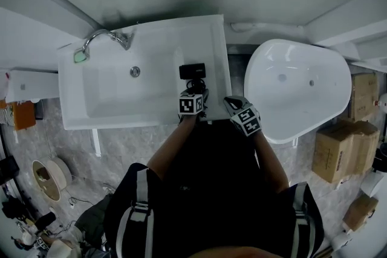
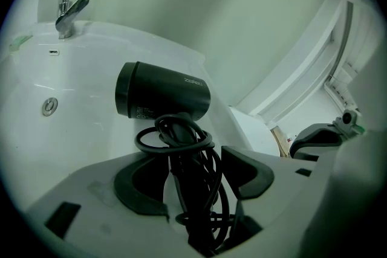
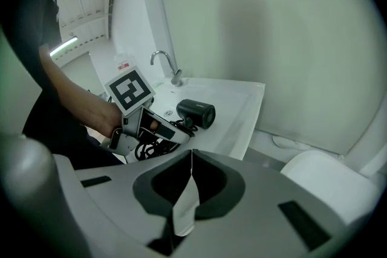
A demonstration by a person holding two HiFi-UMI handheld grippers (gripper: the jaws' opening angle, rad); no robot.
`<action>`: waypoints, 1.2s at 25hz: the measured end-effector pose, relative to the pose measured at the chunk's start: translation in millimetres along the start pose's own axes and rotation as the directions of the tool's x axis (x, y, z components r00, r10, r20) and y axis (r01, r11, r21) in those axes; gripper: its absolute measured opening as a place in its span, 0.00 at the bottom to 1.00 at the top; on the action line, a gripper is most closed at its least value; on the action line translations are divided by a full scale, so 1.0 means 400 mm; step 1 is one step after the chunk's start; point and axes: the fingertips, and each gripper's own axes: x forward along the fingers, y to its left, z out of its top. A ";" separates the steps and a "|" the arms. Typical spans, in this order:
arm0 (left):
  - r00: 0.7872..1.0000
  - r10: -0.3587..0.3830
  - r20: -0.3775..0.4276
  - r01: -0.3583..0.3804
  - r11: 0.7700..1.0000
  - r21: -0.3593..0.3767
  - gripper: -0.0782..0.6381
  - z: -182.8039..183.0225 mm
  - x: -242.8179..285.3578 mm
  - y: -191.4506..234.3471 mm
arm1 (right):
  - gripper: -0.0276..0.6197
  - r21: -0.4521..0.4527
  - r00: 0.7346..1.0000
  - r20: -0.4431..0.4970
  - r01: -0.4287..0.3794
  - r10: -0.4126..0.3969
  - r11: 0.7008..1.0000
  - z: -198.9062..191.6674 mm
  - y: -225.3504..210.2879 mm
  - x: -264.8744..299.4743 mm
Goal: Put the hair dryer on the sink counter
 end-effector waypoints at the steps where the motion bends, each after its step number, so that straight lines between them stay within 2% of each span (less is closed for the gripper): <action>1: 1.000 0.004 0.000 -0.004 1.000 0.004 0.46 -0.002 -0.004 0.000 | 0.14 -0.003 1.000 0.003 -0.001 0.001 1.000 0.001 0.003 0.000; 6: 0.999 -0.016 0.040 0.015 1.000 0.021 0.46 -0.007 -0.032 0.003 | 0.14 -0.010 0.999 0.032 -0.012 0.013 1.000 0.005 0.019 0.012; 10: 0.991 -0.090 0.094 0.094 0.995 -0.031 0.46 -0.011 -0.064 -0.002 | 0.14 -0.011 0.999 0.052 -0.015 0.016 1.000 0.009 0.036 0.008; 14: 0.982 -0.111 0.151 0.118 0.992 -0.042 0.46 -0.016 -0.109 0.000 | 0.14 -0.017 0.998 0.060 -0.026 0.027 1.000 0.014 0.056 -0.005; 16: 0.974 -0.104 0.201 0.111 0.994 -0.023 0.45 -0.011 -0.140 0.003 | 0.13 -0.014 0.997 0.070 -0.031 0.032 0.999 0.007 0.061 -0.005; 17: 0.967 -0.096 0.237 0.101 0.995 -0.009 0.41 -0.004 -0.159 0.005 | 0.13 -0.013 0.996 0.079 -0.032 0.033 0.999 0.006 0.062 -0.005; 19: 0.945 -0.081 0.316 0.076 0.997 0.028 0.26 0.013 -0.201 0.007 | 0.13 -0.014 0.995 0.091 -0.035 0.036 0.999 0.010 0.068 -0.008; 21: 0.927 -0.078 0.367 0.055 0.996 0.072 0.16 0.024 -0.234 -0.001 | 0.13 -0.029 0.994 0.100 -0.047 0.050 0.998 0.013 0.079 -0.009; 24: 0.922 -0.096 0.376 0.051 0.991 0.126 0.14 0.019 -0.257 -0.030 | 0.13 -0.057 0.991 0.115 -0.063 0.069 0.996 0.015 0.093 -0.019; 30: 0.927 -0.132 0.351 0.075 0.982 0.171 0.13 -0.013 -0.296 -0.092 | 0.13 -0.075 0.985 0.136 -0.096 0.105 0.993 0.031 0.108 -0.069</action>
